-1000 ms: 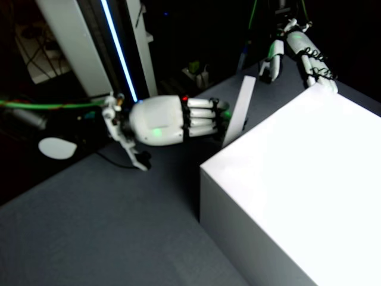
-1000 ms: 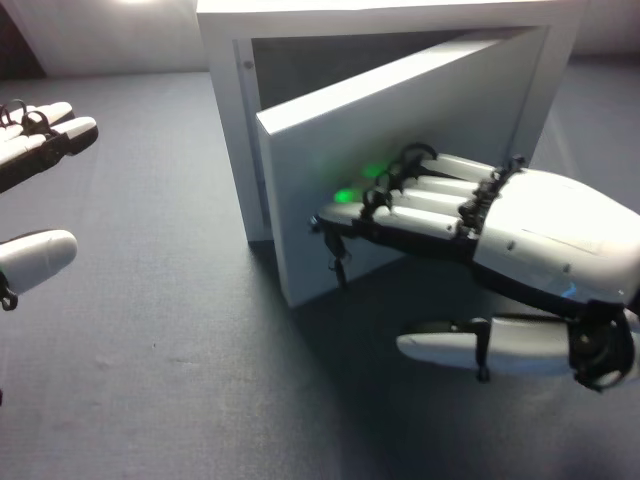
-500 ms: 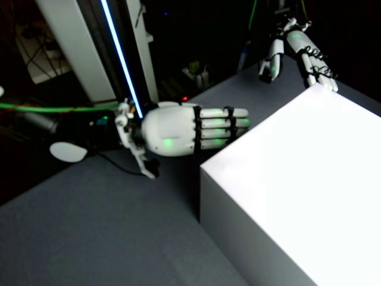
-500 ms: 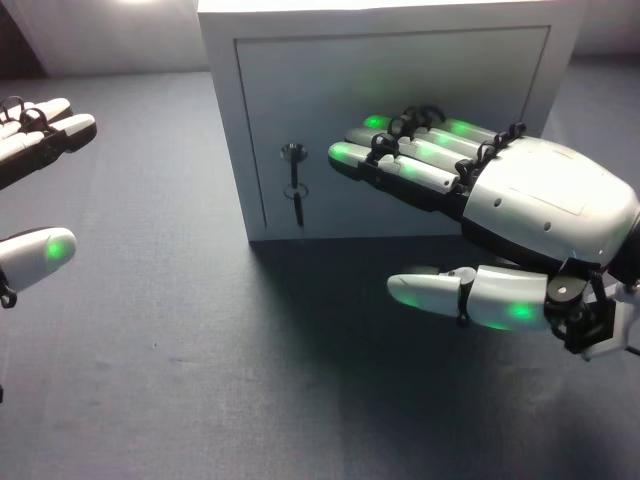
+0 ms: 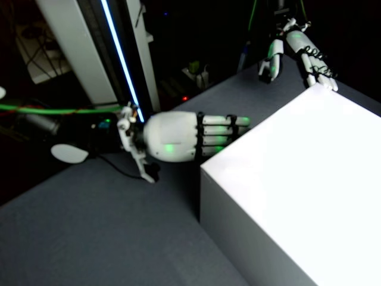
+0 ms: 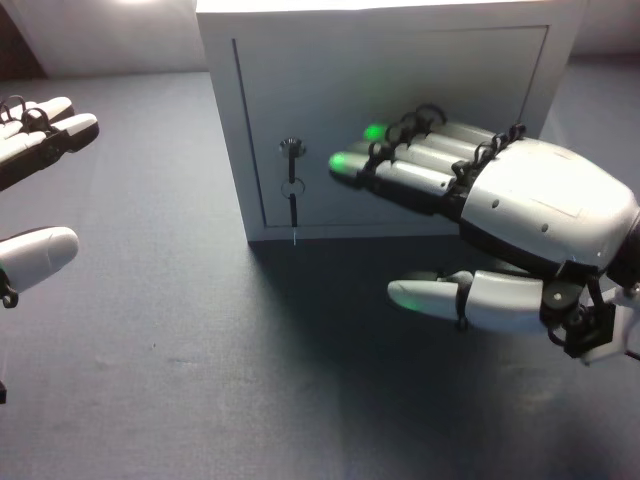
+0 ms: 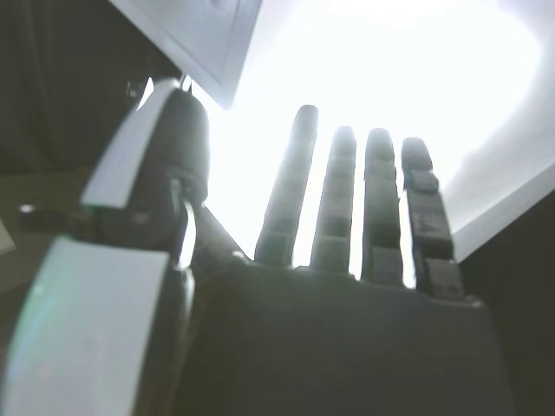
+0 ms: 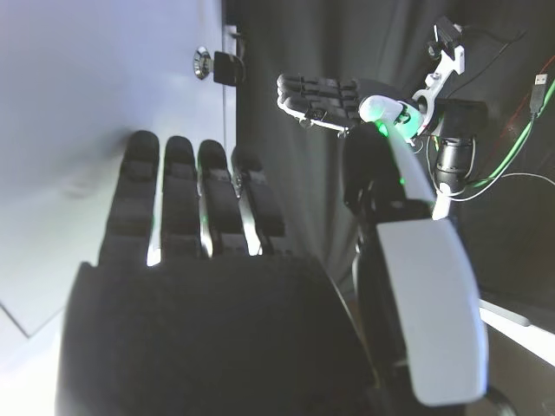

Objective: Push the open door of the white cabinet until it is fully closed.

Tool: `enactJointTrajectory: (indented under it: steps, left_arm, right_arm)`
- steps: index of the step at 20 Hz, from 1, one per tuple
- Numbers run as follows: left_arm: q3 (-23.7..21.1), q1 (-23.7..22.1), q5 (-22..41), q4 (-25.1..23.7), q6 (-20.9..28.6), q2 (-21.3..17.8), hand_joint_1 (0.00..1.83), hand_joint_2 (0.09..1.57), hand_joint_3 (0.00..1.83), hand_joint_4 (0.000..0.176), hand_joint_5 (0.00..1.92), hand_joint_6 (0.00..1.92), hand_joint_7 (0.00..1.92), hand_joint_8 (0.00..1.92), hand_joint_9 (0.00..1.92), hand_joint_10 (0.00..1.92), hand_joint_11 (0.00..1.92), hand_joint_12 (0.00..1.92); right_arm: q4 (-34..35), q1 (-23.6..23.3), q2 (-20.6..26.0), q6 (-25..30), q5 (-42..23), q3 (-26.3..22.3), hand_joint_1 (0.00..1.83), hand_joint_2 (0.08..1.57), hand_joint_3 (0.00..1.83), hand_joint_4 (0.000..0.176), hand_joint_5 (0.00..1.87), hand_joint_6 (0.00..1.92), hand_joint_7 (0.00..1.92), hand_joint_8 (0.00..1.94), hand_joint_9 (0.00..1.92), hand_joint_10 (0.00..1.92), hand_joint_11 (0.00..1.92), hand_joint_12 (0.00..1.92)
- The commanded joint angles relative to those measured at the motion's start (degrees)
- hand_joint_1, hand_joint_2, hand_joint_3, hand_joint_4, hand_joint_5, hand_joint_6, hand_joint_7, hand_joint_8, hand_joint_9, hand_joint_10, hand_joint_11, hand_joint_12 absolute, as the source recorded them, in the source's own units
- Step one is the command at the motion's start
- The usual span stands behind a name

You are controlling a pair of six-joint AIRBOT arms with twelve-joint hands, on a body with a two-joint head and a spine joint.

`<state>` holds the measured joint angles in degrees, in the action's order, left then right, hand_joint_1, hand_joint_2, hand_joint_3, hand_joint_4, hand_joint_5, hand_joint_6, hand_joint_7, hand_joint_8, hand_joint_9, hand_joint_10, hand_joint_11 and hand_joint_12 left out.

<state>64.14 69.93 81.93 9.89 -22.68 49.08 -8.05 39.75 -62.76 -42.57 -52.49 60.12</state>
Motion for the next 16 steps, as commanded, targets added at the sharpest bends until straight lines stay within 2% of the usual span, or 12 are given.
enactJointTrajectory:
  steps: [1,2,3,6,8,10,11,12,13,14,15,16]
  left_arm:
    - [0.0,-0.2,7.3,1.7,0.2,-0.1,0.23,1.41,0.0,0.0,0.13,0.0,0.0,0.0,0.0,0.0,0.0,0.0]
    - [-0.1,-0.1,7.5,1.8,0.2,-0.1,0.23,1.41,0.0,0.0,0.13,0.0,0.0,0.0,0.0,0.0,0.0,0.0]
    - [-0.2,0.1,7.7,1.9,0.2,-0.2,0.23,1.41,0.0,0.0,0.13,0.0,0.0,0.0,0.0,0.0,0.0,0.0]
    - [-0.4,0.8,8.6,2.6,0.2,-0.3,0.22,1.43,0.0,0.0,0.13,0.0,0.01,0.0,0.0,0.0,0.0,0.0]
    - [-0.7,1.3,9.4,3.0,0.2,-0.6,0.24,1.44,0.0,0.0,0.14,0.0,0.02,0.0,0.0,0.0,0.01,0.0]
    - [-1.0,1.7,9.9,3.3,-0.1,-1.0,0.25,1.44,0.0,0.0,0.14,0.0,0.01,0.0,0.0,0.0,0.01,0.01]
    - [-1.2,2.0,10.4,3.6,-0.2,-1.1,0.23,1.43,0.0,0.0,0.14,0.0,0.02,0.0,0.0,0.0,0.03,0.01]
    - [-1.4,2.6,11.1,4.1,-0.3,-1.3,0.22,1.43,0.0,0.0,0.15,0.0,0.02,0.0,0.0,0.0,0.04,0.02]
    - [-1.5,3.0,11.7,4.5,-0.3,-1.3,0.2,1.43,0.0,0.0,0.14,0.0,0.02,0.0,0.0,0.0,0.05,0.03]
    - [-1.6,3.5,12.3,5.0,-0.3,-1.4,0.2,1.43,0.0,0.0,0.13,0.0,0.02,0.0,0.0,0.0,0.05,0.03]
    - [-1.6,3.7,12.6,5.3,-0.3,-1.4,0.2,1.43,0.0,0.0,0.11,0.0,0.0,0.0,0.0,0.0,0.05,0.03]
    - [-1.6,3.8,12.6,5.4,-0.3,-1.4,0.2,1.43,0.0,0.0,0.11,0.0,0.0,0.0,0.0,0.0,0.02,0.02]
  right_arm:
    - [-0.3,-0.9,1.0,1.2,-8.5,-0.5,0.44,1.27,0.0,0.0,0.33,0.03,0.34,0.03,0.37,0.08,0.0,1.33]
    - [-1.7,-0.8,1.6,2.6,-9.2,-0.9,0.44,1.27,0.0,0.0,0.33,0.03,0.34,0.03,0.37,0.08,0.0,1.33]
    - [-2.9,-0.8,2.2,3.6,-9.8,-1.4,0.38,1.28,0.0,0.0,0.33,0.02,0.37,0.02,0.39,0.08,0.0,1.46]
    - [-5.5,0.8,5.2,5.6,-11.6,-3.7,0.42,1.32,0.0,0.0,0.34,0.01,0.43,0.01,0.43,0.06,0.0,1.32]
    - [-5.9,2.8,7.5,6.5,-14.0,-5.2,0.37,1.32,0.0,0.0,0.29,0.01,0.5,0.03,0.47,0.07,0.0,1.32]
    - [-5.6,4.6,10.1,6.5,-15.9,-6.7,0.33,1.32,0.0,0.0,0.28,0.01,0.41,0.01,0.48,0.07,0.0,1.33]
    - [-5.5,5.2,11.3,6.5,-16.4,-7.3,0.41,1.31,0.0,0.0,0.33,0.03,0.37,0.0,0.48,0.07,0.0,1.33]
    - [-5.2,6.2,12.9,6.5,-17.4,-8.1,0.4,1.3,0.0,0.0,0.26,0.01,0.34,0.0,0.35,0.02,0.0,1.09]
    - [-4.7,7.0,14.1,6.4,-18.0,-8.6,0.35,1.32,0.0,0.0,0.28,0.01,0.37,0.01,0.33,0.0,0.0,1.01]
    - [-3.7,8.1,15.6,5.7,-18.7,-9.3,0.24,1.36,0.01,0.0,0.11,0.0,0.22,0.0,0.17,0.0,0.0,0.47]
    - [-2.0,9.7,17.4,4.5,-19.8,-10.2,0.25,1.35,0.01,0.0,0.18,0.02,0.19,0.01,0.15,0.01,0.0,0.21]
    - [-0.8,10.6,18.4,3.5,-20.5,-10.7,0.27,1.35,0.0,0.0,0.03,0.0,0.27,0.02,0.18,0.02,0.0,0.4]
